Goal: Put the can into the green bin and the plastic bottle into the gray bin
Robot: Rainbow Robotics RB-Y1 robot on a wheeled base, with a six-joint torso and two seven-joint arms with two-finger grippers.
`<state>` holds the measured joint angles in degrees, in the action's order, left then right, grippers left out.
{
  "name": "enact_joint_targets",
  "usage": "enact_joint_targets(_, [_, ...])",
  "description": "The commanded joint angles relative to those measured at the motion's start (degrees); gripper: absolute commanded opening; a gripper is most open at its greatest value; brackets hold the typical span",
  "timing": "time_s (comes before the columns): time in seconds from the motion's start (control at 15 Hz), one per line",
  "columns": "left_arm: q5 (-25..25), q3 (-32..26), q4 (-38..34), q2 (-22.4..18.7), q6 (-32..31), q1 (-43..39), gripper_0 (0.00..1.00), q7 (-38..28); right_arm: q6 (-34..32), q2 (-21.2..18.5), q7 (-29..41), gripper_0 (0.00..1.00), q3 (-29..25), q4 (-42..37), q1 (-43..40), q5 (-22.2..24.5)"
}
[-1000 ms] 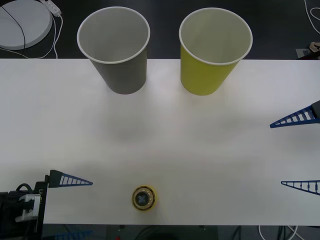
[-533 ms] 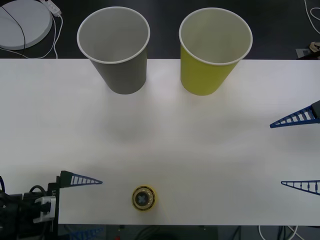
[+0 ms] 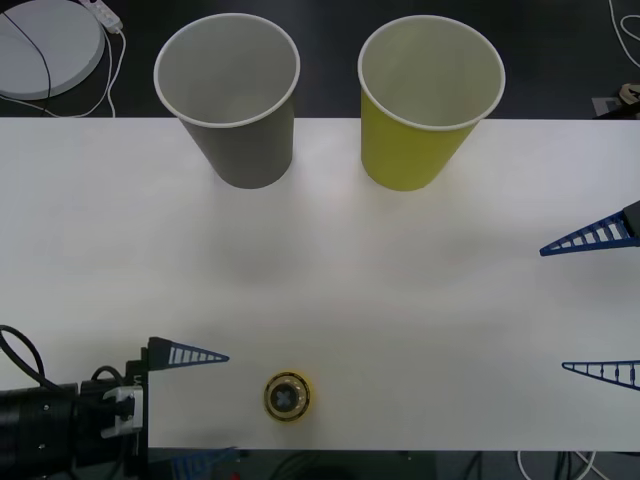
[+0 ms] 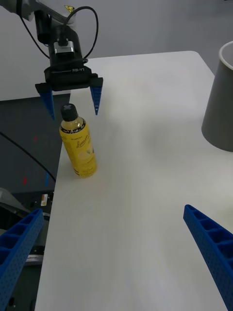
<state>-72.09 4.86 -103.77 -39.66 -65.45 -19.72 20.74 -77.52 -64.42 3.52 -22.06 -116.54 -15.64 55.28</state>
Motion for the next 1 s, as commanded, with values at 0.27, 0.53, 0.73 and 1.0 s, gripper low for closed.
enact_joint_targets(0.27, [-1.65, 1.73, -0.02, 3.36, 0.58, 0.56, 1.00, 0.70, 0.00, 0.00, 0.00, 1.00, 0.00, 0.00, 0.00, 0.00])
enact_joint_targets(0.53, [-3.32, 2.78, -0.02, 6.08, 0.58, 0.65, 1.00, 1.32, 0.00, 0.00, 0.00, 1.00, 0.00, 0.00, 0.00, 0.00])
enact_joint_targets(0.73, [-3.41, 4.28, -0.02, 6.43, 0.58, 1.00, 1.00, 1.67, 0.00, 0.00, 0.00, 1.00, 0.00, 0.00, 0.00, 0.00])
enact_joint_targets(1.0, [-3.50, 5.33, -0.02, 7.75, 1.29, 1.44, 1.00, 1.67, 0.00, 0.00, 0.00, 1.00, 0.00, 0.00, 0.00, 0.00])
